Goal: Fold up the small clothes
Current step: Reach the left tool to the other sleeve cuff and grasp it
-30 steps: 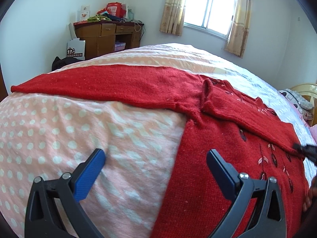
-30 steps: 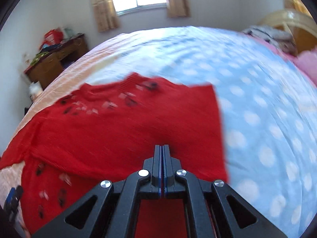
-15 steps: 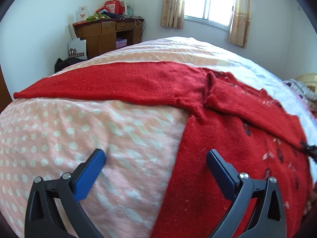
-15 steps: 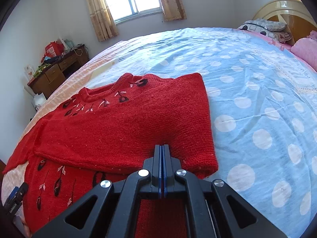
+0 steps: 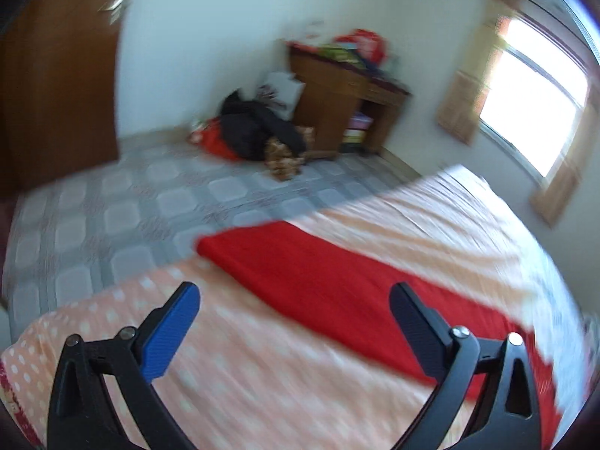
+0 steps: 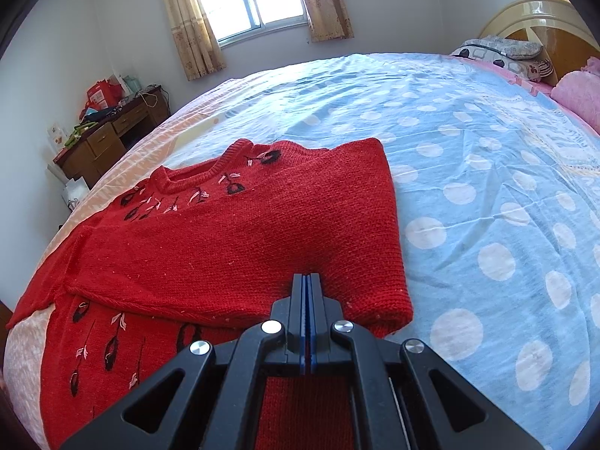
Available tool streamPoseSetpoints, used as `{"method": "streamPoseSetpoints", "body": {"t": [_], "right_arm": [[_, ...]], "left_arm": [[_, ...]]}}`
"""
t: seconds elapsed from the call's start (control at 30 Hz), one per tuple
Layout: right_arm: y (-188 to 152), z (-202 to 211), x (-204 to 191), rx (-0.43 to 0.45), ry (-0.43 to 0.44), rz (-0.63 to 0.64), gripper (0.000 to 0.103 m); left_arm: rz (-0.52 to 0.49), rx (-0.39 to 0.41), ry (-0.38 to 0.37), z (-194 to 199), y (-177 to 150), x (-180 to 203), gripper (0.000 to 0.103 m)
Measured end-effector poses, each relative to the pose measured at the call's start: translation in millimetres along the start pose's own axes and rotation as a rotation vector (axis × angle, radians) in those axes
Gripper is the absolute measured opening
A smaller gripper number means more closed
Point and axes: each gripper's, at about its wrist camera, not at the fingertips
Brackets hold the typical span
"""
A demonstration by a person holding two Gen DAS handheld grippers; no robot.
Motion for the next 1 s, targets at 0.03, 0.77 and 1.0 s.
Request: {"method": "streamPoseSetpoints", "body": {"t": [0.03, 0.77, 1.0], "right_arm": [[0.1, 0.0, 0.1, 0.000, 0.001, -0.001, 0.000], [-0.2, -1.4, 1.7, 0.003, 0.012, -0.009, 0.000], [-0.3, -1.5, 1.4, 0.003, 0.011, -0.007, 0.000]], "left_arm": [[0.039, -0.022, -0.006, -9.8, 6.6, -7.2, 0.093], [0.357, -0.077, -0.201, -55.5, 5.6, -63.5, 0.026], [0.380, -0.102, -0.162, -72.5, 15.8, -55.2, 0.028]]}}
Point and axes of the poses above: each gripper's, at about its wrist camera, not at the fingertips, and z roughly against the way its jaws point, x to its right, y to its top, and after that the axes turned 7 degrees about z, right-handed
